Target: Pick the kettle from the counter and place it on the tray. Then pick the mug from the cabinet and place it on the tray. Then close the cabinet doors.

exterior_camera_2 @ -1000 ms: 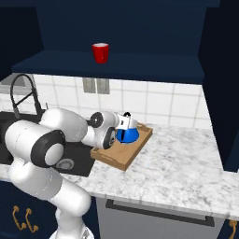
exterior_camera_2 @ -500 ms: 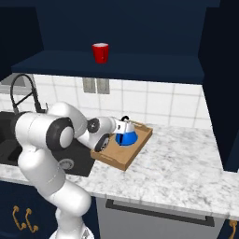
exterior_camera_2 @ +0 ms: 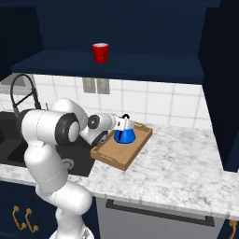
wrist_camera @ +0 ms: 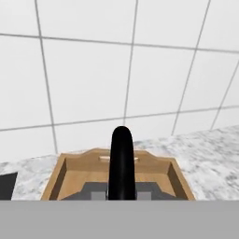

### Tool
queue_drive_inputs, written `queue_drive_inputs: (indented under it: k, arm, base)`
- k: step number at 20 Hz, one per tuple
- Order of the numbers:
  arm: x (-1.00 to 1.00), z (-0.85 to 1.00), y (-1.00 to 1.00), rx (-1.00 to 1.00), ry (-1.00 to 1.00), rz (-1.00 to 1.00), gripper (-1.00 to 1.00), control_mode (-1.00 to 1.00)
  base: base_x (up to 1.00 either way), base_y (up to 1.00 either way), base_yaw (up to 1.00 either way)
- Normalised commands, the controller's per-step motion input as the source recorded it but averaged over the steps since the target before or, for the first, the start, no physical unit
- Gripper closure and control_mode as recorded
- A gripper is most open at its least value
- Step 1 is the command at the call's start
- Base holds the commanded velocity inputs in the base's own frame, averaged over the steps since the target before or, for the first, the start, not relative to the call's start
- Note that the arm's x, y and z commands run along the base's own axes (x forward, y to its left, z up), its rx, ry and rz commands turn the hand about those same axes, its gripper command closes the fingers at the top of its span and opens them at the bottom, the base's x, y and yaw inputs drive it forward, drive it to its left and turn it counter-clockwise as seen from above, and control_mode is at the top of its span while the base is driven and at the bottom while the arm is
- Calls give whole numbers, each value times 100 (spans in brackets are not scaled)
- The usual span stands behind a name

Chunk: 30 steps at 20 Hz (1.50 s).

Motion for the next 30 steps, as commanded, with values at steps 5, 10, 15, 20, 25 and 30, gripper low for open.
queue_drive_inputs:
  k: [5, 10, 15, 20, 25, 30]
  arm:
    - [15, -5, -24, 0, -3, 5, 100, -100]
    - [14, -9, -29, 0, -7, 7, 100, -100]
    - [7, -41, -26, 0, -6, 9, 100, -100]
    - [-9, -72, -24, 0, -10, 10, 100, -100]
    - [-18, -67, -19, 0, -9, 7, 100, -100]
    - [-15, -45, -13, 0, -1, 2, -100, -100]
  base:
    - [0, 0, 0]
    - [0, 0, 0]
    - [0, 0, 0]
    - [0, 0, 0]
    - [0, 0, 0]
    - [0, 0, 0]
